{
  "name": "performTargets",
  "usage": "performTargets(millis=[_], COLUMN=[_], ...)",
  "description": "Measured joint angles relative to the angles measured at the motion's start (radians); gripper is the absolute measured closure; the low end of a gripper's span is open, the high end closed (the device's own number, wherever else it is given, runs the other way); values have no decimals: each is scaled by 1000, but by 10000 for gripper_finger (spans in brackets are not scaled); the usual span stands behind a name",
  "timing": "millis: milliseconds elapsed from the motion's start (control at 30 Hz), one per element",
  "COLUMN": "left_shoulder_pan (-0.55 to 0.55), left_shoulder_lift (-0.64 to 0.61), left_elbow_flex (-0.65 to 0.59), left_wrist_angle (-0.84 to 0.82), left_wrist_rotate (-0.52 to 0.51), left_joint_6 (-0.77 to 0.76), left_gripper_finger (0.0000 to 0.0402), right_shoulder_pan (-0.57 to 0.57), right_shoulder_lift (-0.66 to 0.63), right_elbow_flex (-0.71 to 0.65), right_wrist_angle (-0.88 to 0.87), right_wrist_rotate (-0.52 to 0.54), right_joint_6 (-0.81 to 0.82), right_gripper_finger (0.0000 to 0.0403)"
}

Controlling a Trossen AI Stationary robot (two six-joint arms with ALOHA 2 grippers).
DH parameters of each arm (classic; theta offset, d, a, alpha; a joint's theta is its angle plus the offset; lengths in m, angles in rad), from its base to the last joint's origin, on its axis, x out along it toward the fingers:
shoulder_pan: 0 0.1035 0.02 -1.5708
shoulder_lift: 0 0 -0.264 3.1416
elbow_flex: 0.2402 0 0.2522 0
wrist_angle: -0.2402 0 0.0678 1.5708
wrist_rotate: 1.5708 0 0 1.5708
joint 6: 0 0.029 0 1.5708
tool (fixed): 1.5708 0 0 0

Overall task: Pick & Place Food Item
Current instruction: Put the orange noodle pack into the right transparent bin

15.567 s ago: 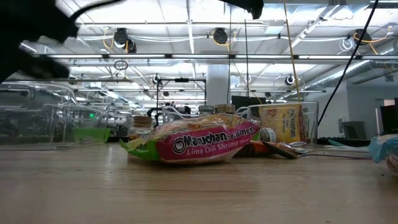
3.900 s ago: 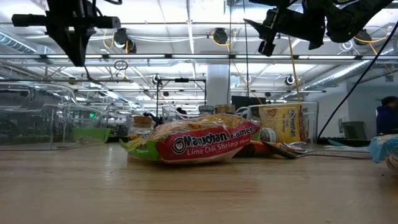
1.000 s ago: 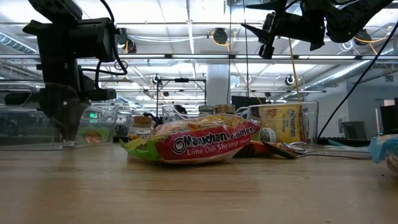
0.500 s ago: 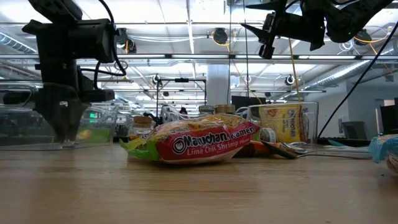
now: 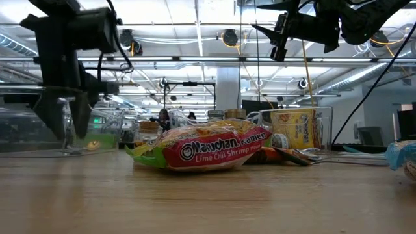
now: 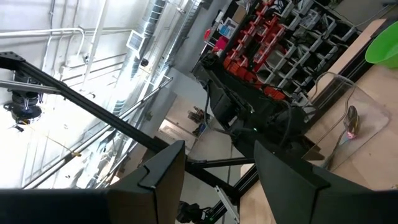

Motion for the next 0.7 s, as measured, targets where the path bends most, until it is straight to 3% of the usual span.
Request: performTargets(millis=[367,500,600,700], left_shoulder_pan=[18,22,17,0], left_shoulder_lift=[-389,-546,-634,-668], left_elbow_flex=[2,33,63,63], left_wrist_angle=[1,31,213,604], left_wrist_rotate=[-8,-59,-175,-317], left_joint_6=[66,107,254,576], left_gripper_finger=[236,252,261,268], right_shoulder_pan=[0,0,17,53], right_shoulder_lift=[0,0,0,0], right_elbow_flex=[0,0,0,0], right_wrist_angle=[0,1,1,1], right_wrist_rotate=[47,48,48,49], right_joint_6=[-3,-3,-9,-47], right_gripper_finger=[218,218,218,218])
